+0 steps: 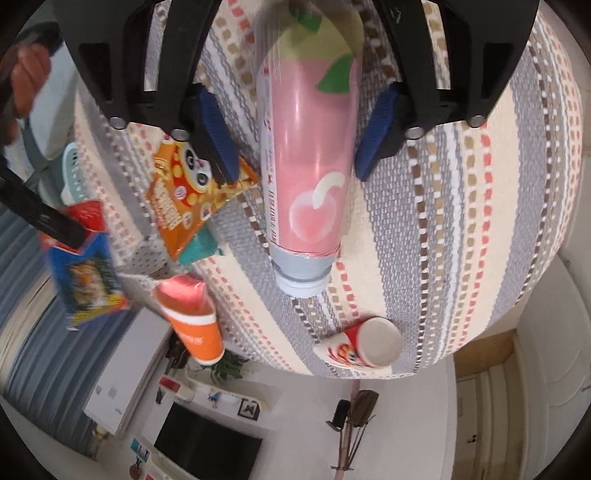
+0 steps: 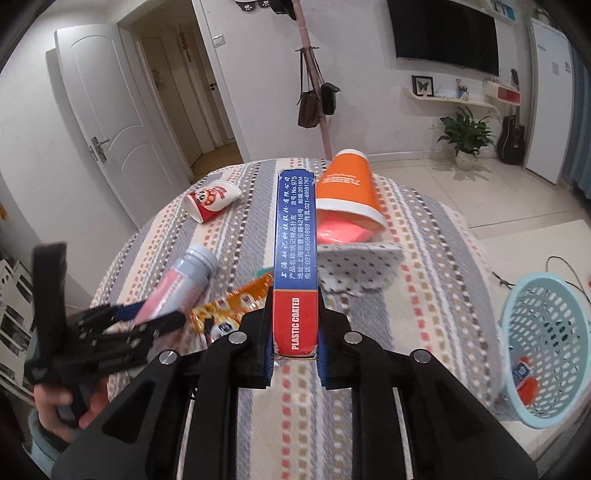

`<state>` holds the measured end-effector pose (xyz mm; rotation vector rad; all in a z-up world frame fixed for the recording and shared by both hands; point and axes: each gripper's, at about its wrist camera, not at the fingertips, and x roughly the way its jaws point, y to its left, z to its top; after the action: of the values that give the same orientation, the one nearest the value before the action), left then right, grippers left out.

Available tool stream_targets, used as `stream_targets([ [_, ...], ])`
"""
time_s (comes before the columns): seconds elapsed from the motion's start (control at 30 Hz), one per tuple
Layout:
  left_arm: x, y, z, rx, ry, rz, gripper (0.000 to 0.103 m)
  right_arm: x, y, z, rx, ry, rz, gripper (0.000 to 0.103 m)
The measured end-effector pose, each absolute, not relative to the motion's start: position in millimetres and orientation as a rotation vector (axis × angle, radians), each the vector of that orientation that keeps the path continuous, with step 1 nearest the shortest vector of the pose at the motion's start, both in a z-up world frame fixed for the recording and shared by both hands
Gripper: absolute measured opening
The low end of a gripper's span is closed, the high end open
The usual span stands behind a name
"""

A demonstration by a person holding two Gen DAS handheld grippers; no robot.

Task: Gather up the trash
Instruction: 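Carry pink can and blue box to the basket and open both tools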

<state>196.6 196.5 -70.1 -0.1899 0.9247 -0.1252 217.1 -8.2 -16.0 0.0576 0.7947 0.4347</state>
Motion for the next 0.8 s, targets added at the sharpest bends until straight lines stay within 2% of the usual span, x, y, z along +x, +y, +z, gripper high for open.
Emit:
stream_targets([
  [0.03, 199.6, 194.1, -73.8, -0.170, 0.941, -0.110, 0.047, 214.6, -10.3, -15.6, 0.053, 0.790, 0.427, 0.015],
  [0.17, 195.9, 188.1, -71.7, -0.154, 0.923, -0.093, 0.046, 205.3, -25.4, -12.3, 0.062, 0.774, 0.400, 0.015],
  [0.37, 174.7, 166.5, -37.4, -0.157, 0.770, -0.147, 0.046, 195.3, -55.8, -6.0, 0.108, 0.741, 0.369, 0.015],
  [0.6, 164.1, 118.4, 8.6, -0.119, 0.622, -0.267, 0.046, 182.4, -103.1, 9.6, 0.118, 0.670, 0.271, 0.015],
  [0.8, 179.3, 67.3, 17.1, -0.127, 0.600, -0.404, 0.046, 182.5, -153.3, 11.2, 0.180, 0.651, 0.187, 0.015],
])
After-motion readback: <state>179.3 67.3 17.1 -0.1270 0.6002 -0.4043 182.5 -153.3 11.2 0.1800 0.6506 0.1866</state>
